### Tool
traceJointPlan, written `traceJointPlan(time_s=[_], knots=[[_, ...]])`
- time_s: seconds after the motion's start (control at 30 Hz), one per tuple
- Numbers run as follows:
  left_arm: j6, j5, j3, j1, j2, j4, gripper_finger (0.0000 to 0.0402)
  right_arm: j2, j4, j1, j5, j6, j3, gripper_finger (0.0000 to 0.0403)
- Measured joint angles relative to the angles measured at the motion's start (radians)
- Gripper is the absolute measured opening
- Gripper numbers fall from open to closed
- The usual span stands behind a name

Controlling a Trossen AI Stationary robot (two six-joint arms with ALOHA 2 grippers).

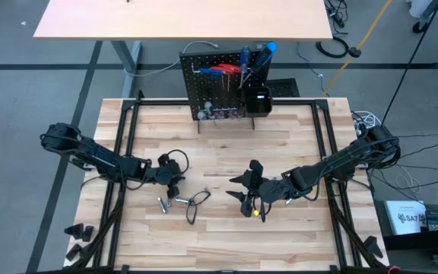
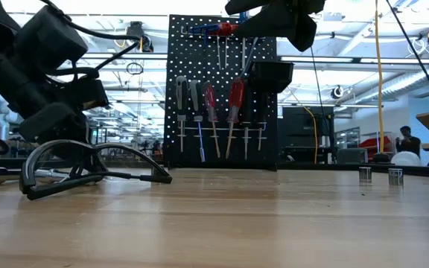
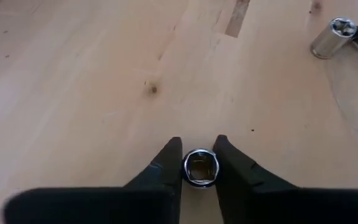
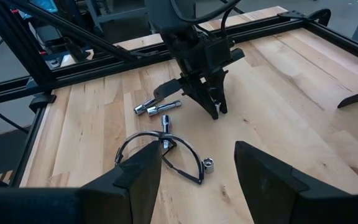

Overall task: Hang tools onto peg board
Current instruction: Put the socket into the black bin on the peg board

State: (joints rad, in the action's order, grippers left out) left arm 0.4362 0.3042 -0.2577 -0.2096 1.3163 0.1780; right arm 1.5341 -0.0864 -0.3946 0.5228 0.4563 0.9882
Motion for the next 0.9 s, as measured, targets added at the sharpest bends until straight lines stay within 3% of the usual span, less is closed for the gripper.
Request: traceJointPlan(time_s=[0.2,0.5,0.73,0.9], knots=[[-0.011,-0.017,-0.017,-0.009,-0.029,0.01,0.0056,0.0,0.0,0.0,0.0,0.0,0.0,0.0193],[-0.034,0.003,-0.05,-0.057,-0.204,0.142,0.0056,0.0,0.0,0.0,0.0,-0.05,0.0,0.0193],[-0.066,-0.164,-0.047,-0.098,-0.26,0.599,0.0056,0.012,-0.069,0.0,-0.004,-0.136,0.0,0.0193],[-0.057,-0.305,-0.018,-0.106,-0.186,0.877,0.0056,0.106,-0.327,0.014,-0.001,-0.158,0.0,0.0193]])
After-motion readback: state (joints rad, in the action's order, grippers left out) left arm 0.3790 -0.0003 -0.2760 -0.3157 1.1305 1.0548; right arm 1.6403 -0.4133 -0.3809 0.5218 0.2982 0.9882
